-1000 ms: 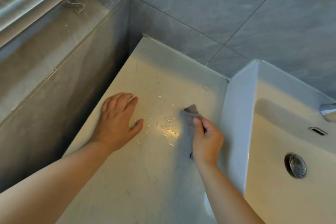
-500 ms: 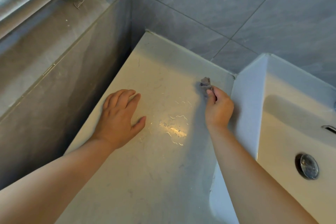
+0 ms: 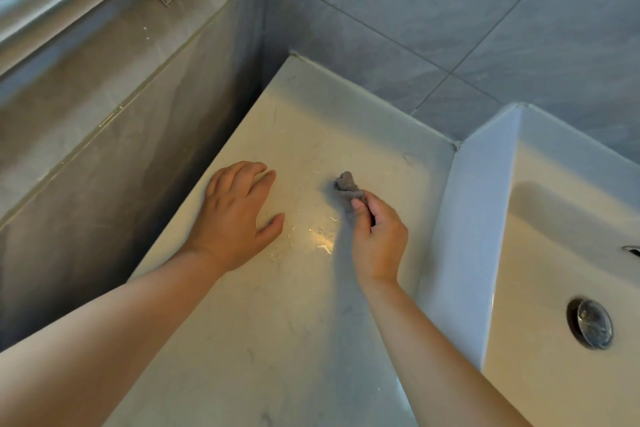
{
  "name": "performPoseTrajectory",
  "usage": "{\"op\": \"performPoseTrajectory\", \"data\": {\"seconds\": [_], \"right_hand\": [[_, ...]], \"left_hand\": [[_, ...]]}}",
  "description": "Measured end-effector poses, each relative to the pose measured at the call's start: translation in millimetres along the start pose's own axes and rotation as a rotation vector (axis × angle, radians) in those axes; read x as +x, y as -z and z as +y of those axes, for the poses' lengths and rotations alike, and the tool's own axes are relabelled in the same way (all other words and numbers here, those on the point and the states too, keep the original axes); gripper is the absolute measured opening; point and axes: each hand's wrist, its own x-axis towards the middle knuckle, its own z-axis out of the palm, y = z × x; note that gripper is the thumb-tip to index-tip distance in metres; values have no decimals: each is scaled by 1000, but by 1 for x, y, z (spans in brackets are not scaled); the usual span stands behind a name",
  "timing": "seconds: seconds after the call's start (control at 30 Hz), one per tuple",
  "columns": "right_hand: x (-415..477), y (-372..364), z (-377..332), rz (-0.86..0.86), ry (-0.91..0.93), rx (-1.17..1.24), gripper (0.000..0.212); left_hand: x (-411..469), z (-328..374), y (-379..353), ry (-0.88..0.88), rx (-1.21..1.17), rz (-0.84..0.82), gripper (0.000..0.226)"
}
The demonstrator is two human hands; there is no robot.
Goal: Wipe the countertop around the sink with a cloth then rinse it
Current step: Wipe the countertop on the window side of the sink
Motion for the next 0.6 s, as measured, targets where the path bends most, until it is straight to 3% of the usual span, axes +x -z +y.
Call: {"op": "performPoseTrajectory", "data": {"seconds": [0.1, 0.17, 0.3, 0.5, 0.6], "right_hand": [[3, 11, -10, -53, -92, 60, 33], [21, 23, -16, 28, -129, 107, 38], [71, 32, -21, 139, 22, 22, 30], [111, 8, -1, -22, 132, -112, 27], [101, -8, 3, -3, 115, -97, 27]], "left_hand": [[-1, 0, 0, -3, -10, -2, 66], [-1, 0, 1, 4, -12, -2, 66], [0, 1, 1, 7, -7, -10, 66], [0, 0, -2, 7, -7, -4, 66], [1, 0, -1, 4, -11, 4, 65]]}}
